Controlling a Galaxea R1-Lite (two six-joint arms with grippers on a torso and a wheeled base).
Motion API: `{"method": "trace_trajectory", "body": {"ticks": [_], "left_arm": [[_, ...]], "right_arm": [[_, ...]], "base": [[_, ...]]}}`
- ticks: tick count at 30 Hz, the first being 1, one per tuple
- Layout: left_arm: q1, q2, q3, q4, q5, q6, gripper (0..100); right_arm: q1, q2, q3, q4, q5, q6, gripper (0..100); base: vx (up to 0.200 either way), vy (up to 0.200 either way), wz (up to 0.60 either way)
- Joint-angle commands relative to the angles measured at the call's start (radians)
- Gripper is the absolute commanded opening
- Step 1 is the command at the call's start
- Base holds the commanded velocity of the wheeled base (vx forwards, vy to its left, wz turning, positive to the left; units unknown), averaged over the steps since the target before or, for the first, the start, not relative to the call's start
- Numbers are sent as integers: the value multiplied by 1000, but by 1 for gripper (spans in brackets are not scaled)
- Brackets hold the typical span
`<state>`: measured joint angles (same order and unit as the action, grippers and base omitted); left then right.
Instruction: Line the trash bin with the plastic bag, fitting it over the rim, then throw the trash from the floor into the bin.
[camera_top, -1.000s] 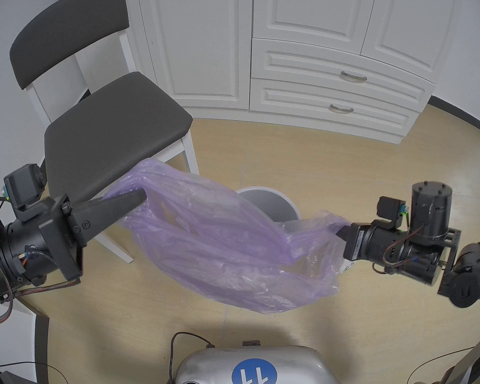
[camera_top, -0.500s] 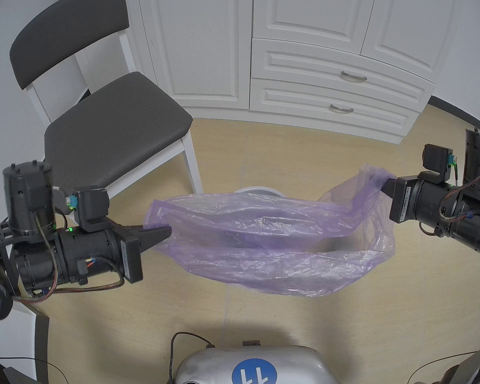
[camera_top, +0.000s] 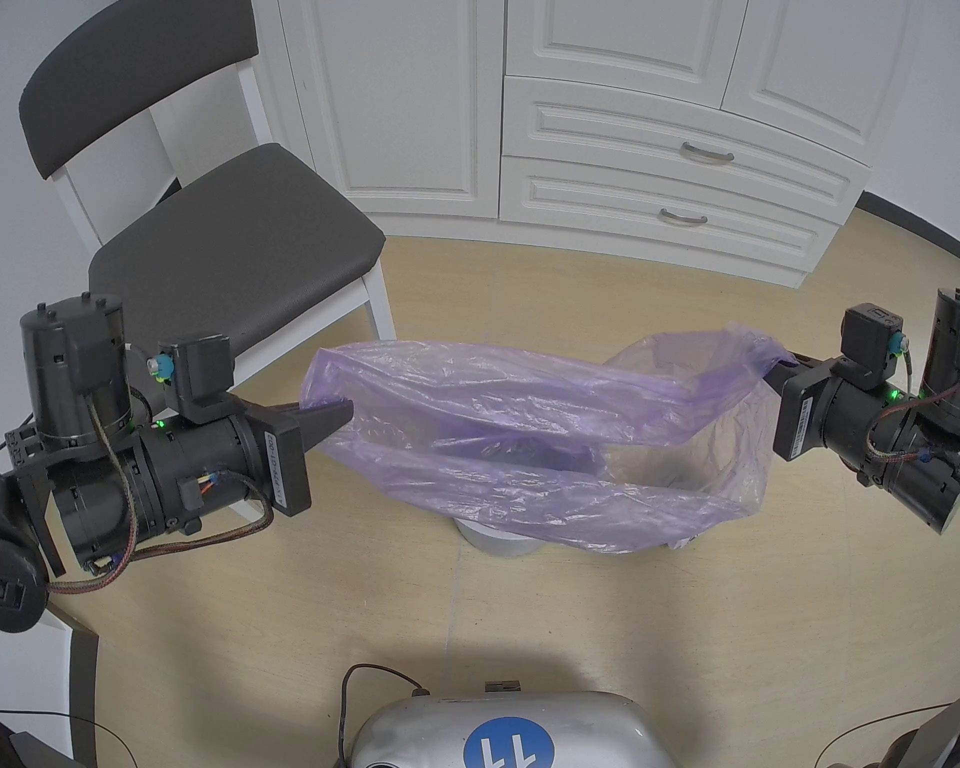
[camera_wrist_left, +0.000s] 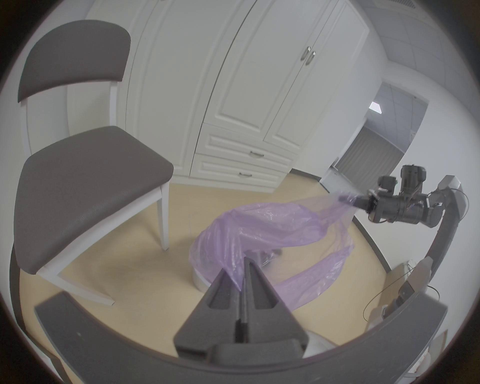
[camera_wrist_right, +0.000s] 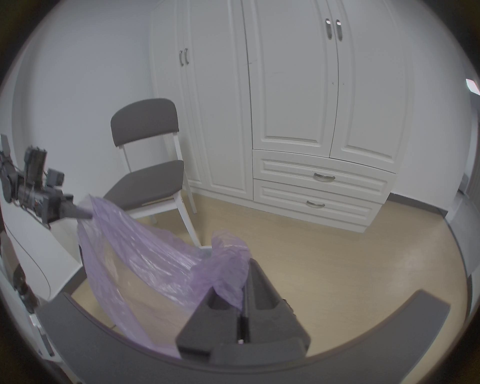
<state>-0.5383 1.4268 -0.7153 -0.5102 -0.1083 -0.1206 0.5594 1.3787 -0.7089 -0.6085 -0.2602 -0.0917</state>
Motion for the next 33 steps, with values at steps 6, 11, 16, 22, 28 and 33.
{"method": "trace_trajectory", "body": {"ticks": [6,11,16,22,28,33], "left_arm": [[23,-32,17,-28,7,-5,0],[26,-34,4,-4,7,-5,0],[29,-58,16,10,10,-2,0],[72,-60,30,10,44,18,0],[77,-60,47,7,105,35,0],[83,-63,48,7,107,36,0]], "right_arm": [[-75,-41,68,3,-7,-118,0],[-76,-38,62,-10,-4,-114,0],[-84,-24,42,-99,21,-92,0],[-153,33,14,-79,21,-59,0],[-161,8,-12,62,7,-59,0],[-161,5,-14,90,6,-59,0]], "base": [[0,0,0],[0,0,0],[0,0,0],[0,0,0],[0,0,0],[0,0,0]]}}
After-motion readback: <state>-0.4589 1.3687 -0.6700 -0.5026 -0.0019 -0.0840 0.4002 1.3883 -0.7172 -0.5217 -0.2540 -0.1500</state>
